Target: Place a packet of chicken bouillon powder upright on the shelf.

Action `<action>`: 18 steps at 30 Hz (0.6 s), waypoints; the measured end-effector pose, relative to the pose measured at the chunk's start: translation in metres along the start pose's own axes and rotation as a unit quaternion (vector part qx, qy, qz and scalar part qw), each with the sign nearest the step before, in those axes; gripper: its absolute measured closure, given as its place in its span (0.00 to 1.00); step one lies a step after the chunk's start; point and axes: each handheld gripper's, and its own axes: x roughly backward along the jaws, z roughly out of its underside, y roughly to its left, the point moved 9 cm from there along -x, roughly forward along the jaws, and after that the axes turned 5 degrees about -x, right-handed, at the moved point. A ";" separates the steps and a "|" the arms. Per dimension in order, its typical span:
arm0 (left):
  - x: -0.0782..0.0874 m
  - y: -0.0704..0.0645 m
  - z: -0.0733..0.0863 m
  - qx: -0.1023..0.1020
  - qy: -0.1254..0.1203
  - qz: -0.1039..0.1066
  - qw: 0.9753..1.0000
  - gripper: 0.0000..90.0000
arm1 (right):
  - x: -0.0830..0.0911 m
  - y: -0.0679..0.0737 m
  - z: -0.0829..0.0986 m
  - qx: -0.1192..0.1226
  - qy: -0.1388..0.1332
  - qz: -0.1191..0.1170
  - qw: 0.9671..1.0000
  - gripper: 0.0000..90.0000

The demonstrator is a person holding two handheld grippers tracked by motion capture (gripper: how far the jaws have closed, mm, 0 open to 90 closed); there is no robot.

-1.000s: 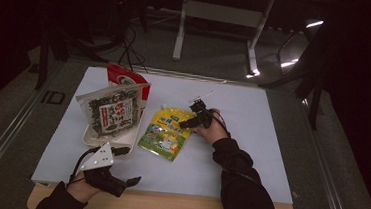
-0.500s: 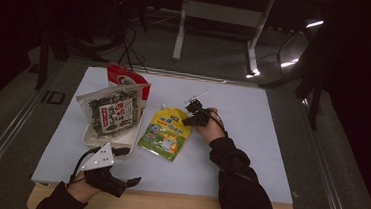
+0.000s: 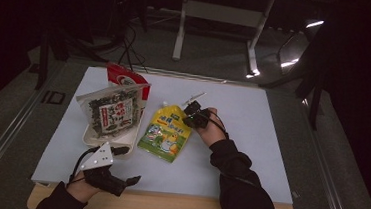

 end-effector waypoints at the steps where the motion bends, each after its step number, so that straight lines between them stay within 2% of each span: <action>1: 0.000 0.000 0.000 0.000 0.000 0.000 1.000 0.03 | 0.004 0.001 -0.001 0.000 -0.006 0.000 1.000 1.00; 9: 0.001 0.001 -0.001 0.001 -0.003 -0.002 1.000 0.03 | 0.035 0.014 -0.006 0.021 -0.058 -0.007 0.998 1.00; 18: 0.001 0.002 -0.002 0.003 -0.005 -0.003 1.000 0.03 | 0.071 0.039 -0.012 0.063 -0.118 -0.018 0.991 1.00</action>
